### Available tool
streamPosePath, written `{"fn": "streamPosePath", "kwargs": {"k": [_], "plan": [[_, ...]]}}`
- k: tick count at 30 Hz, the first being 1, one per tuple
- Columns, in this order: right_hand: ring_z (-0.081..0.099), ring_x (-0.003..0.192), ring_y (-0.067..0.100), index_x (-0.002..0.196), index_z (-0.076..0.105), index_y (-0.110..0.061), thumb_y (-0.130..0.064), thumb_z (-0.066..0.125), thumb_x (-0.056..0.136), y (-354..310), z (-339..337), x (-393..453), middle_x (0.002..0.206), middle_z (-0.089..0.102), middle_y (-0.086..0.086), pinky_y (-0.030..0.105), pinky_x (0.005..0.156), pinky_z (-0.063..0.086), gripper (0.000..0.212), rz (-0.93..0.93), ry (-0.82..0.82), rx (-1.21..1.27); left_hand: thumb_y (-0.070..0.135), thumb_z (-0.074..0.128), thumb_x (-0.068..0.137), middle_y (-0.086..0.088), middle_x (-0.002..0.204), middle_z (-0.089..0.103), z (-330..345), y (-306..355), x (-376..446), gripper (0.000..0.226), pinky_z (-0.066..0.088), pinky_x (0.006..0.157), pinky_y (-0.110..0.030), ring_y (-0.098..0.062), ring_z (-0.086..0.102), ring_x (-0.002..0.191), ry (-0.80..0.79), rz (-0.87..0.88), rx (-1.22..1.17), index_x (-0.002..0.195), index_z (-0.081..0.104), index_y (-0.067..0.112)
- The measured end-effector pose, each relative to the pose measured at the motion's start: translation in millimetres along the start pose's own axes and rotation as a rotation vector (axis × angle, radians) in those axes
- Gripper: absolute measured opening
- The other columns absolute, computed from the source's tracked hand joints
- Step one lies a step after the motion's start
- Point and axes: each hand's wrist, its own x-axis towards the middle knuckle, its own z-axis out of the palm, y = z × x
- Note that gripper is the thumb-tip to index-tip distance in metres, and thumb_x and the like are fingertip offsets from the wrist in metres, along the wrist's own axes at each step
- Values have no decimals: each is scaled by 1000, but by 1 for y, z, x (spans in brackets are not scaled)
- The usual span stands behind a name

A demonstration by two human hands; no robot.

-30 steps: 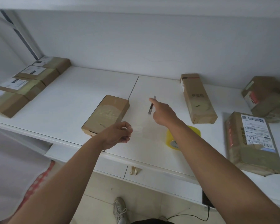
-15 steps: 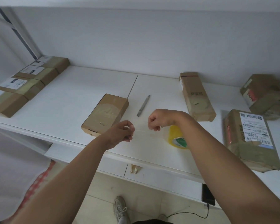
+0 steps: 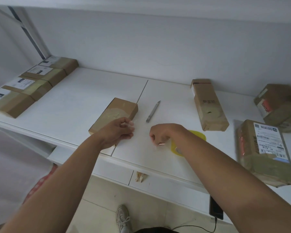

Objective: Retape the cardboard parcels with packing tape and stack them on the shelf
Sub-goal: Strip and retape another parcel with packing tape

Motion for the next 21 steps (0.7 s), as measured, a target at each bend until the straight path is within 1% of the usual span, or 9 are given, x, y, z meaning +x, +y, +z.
{"fn": "streamPosePath", "kwargs": {"k": [2,4,8,11,13,15,18,19,21], "plan": [[59,77,23,88,70,-7,-7,64,78,-2,1,2,85,67,5,26,61,43,11,33,-2,-14,-7,58,94,-6,86,58,-2,0,-1,18,55,66,-20,-14,63,69,19,2,-13,99,57,10],[64,79,26,96,70,-3,-20,69,80,-1,3,4,92,71,9,28,62,44,24,65,12,-5,-6,58,94,-5,87,58,-4,0,-1,18,55,65,-20,-14,63,68,28,3,-14,98,57,11],[67,86,28,92,64,-9,-35,73,81,2,8,8,97,69,11,34,71,50,30,96,52,-20,-2,60,94,-7,89,56,-1,1,-1,14,54,65,-20,-14,60,67,45,12,-7,96,55,11],[62,94,27,104,56,-13,-46,73,82,2,5,-2,106,60,8,35,73,49,43,145,108,-80,-2,62,93,-7,91,57,1,0,0,15,52,62,-19,-13,58,65,70,30,25,93,53,10],[58,92,27,100,53,-18,-48,68,84,2,0,-11,107,57,7,33,72,45,37,155,177,-78,-3,62,92,-7,84,56,4,0,0,16,52,61,-18,-13,58,63,106,45,48,92,53,9],[57,86,28,88,53,-14,-41,56,92,1,-8,-15,101,62,8,31,68,43,28,132,303,136,-3,63,92,-5,78,55,6,-1,-3,16,52,61,-18,-13,57,62,156,71,77,91,53,9],[69,85,30,92,67,-4,-41,44,96,-9,-22,-20,88,74,13,32,69,48,44,67,430,748,-2,65,91,-2,71,56,5,-4,-8,15,50,63,-21,-14,54,62,235,117,101,90,55,8],[71,81,26,95,68,-3,-48,45,96,-14,-25,-22,87,75,12,31,68,48,50,37,420,865,-2,66,91,-2,72,56,5,-5,-11,15,49,64,-23,-14,53,62,265,129,104,89,55,9],[70,74,17,97,68,-6,-56,53,94,-24,-26,-24,87,76,9,28,66,49,52,-39,381,903,-1,67,90,-4,76,56,4,-5,-17,15,50,66,-23,-14,55,66,320,144,107,90,56,9]]}}
